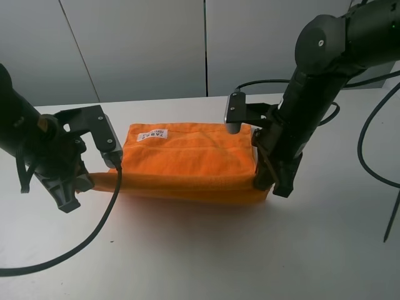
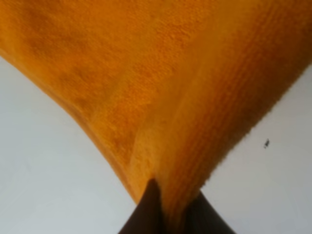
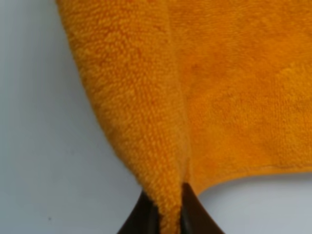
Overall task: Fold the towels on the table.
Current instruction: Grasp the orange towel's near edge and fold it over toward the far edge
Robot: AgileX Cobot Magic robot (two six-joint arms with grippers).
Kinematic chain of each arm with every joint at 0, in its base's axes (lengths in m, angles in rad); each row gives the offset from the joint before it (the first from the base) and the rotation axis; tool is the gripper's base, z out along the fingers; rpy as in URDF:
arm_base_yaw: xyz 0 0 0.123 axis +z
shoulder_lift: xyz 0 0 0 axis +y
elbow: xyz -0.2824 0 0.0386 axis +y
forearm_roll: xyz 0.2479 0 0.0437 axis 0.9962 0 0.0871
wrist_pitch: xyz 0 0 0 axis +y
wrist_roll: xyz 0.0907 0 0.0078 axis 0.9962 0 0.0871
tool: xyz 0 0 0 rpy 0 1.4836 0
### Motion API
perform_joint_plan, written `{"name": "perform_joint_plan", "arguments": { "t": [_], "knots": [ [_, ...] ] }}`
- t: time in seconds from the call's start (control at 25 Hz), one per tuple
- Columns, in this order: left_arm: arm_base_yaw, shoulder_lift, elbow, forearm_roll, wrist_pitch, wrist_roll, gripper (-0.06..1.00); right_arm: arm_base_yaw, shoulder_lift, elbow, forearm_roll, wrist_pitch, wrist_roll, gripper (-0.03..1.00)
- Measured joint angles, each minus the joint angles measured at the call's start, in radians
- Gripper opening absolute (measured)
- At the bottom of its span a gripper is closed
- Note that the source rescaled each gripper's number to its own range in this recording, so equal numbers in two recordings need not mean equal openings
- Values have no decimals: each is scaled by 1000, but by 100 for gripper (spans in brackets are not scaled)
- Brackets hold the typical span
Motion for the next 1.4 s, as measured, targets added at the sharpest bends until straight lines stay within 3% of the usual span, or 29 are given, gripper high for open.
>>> {"name": "perform_joint_plan", "arguments": {
  "t": [0.24, 0.52, 0.72, 1.4],
  "knots": [
    [-1, 0, 0, 46, -69, -67, 0, 0, 0, -14, -40, -46, 27, 1],
    [-2, 0, 0, 181, -125, -213, 0, 0, 0, -104, -114, -63, 56, 0],
    [-2, 0, 0, 274, -188, -254, 0, 0, 0, -141, -167, -92, 56, 0],
    [-5, 89, 0, 753, -315, -735, 0, 2, 65, -148, -283, -248, 68, 0]
  ]
}}
